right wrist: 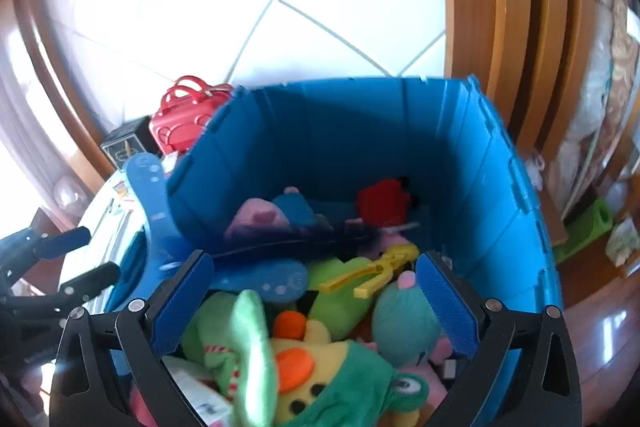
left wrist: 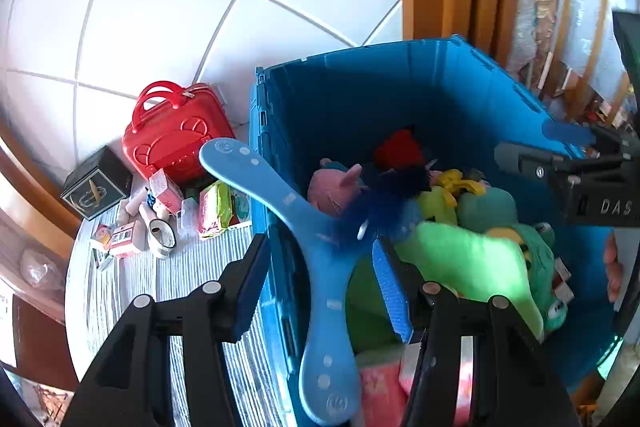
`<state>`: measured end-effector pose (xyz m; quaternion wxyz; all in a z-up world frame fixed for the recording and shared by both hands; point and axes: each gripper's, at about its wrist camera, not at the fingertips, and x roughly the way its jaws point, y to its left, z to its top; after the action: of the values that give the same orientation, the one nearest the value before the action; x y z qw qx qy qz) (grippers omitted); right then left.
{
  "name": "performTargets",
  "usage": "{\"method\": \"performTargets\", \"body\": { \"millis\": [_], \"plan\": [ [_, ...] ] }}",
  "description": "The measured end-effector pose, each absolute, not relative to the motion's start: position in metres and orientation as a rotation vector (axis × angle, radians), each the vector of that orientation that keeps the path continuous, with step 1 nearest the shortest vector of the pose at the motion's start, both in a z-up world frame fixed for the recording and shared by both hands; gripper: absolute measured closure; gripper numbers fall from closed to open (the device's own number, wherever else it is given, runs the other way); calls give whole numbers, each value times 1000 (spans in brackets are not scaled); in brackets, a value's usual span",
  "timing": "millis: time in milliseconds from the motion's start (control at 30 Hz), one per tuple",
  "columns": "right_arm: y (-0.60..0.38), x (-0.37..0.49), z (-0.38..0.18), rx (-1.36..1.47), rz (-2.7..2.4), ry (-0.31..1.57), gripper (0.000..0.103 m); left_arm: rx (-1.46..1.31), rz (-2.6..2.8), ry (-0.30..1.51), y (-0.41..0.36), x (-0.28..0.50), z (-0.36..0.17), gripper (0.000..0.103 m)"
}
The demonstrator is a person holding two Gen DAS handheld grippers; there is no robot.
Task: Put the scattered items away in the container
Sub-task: 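Withdraw both open tools from the bin back over the table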
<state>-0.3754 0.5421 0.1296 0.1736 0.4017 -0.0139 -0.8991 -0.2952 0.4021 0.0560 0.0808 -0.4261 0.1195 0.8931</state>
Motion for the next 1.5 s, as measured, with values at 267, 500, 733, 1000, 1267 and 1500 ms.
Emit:
{"method": "performTargets", "body": {
  "millis": [267, 500, 733, 1000, 1267, 1500],
  "plan": [
    [505, -326, 159, 1093, -2630, 47, 0, -1184, 2597, 320, 371, -263, 58, 51],
    [462, -274, 184, 1047, -2709, 80, 0, -1109, 2558, 299, 321, -230, 61, 51],
    [397, -227, 199, 992, -2744, 107, 0, -1099, 2564, 261, 248, -203, 58, 51],
    [309, -199, 195, 982, -2713, 140, 0, -1163, 2605, 199, 155, -190, 42, 51],
    [244, -221, 154, 1097, -2608, 188, 0, -1254, 2673, 117, 90, -201, 23, 51],
    [201, -265, 130, 1098, -2493, 219, 0, -1340, 2740, 85, 63, -236, 12, 51]
  ]
}}
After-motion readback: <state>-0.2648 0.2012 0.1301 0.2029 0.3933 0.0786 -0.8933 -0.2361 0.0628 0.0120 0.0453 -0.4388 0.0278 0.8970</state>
